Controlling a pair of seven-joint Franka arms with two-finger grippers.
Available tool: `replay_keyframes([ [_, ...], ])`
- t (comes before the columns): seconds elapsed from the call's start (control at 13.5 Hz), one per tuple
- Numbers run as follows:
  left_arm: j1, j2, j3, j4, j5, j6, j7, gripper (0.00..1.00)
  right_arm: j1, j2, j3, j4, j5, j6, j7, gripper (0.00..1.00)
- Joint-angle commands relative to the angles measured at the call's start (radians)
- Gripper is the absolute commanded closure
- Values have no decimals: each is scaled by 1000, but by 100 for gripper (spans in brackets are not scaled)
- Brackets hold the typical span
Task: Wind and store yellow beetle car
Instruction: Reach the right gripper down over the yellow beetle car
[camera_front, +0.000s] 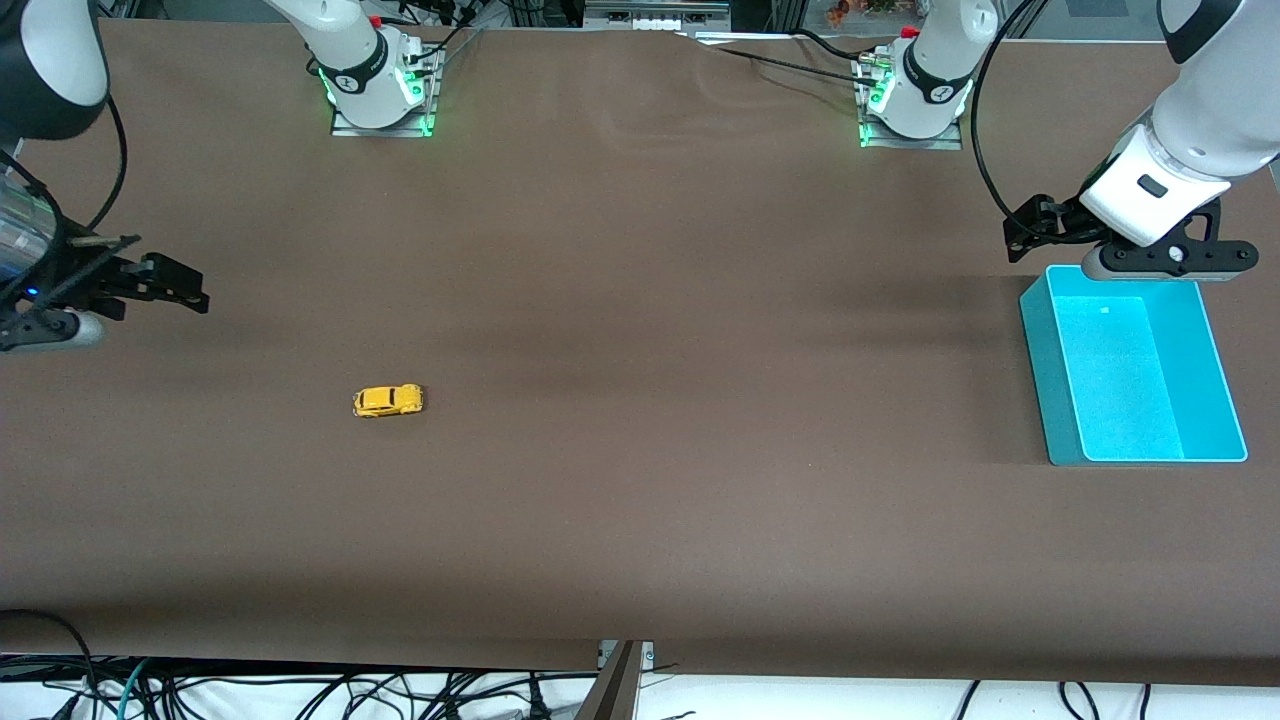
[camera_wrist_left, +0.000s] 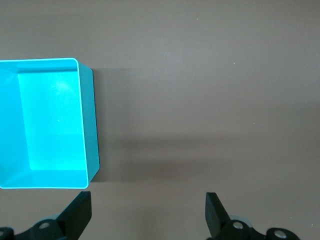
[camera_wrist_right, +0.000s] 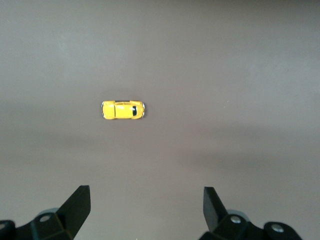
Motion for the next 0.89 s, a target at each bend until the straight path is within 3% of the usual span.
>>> replay_keyframes([
  [0.0,-1,13,-1,34,-15,-27,-10,0,-2,11,7,-8,-14,-21,3,0],
  [0.15,-1,13,-1,34,-15,-27,-10,0,1,29,8,-15,-20,-42,-80,0],
  [0.3,1,13,-1,34,-15,-27,-9,0,20,69,13,-15,-77,-15,-302,0],
  [0.52,1,13,-1,34,-15,-27,-9,0,61,124,13,-21,-89,31,-502,0],
  [0.82,1,13,-1,34,-15,-27,-9,0,67,164,18,-106,-80,203,-862,0],
])
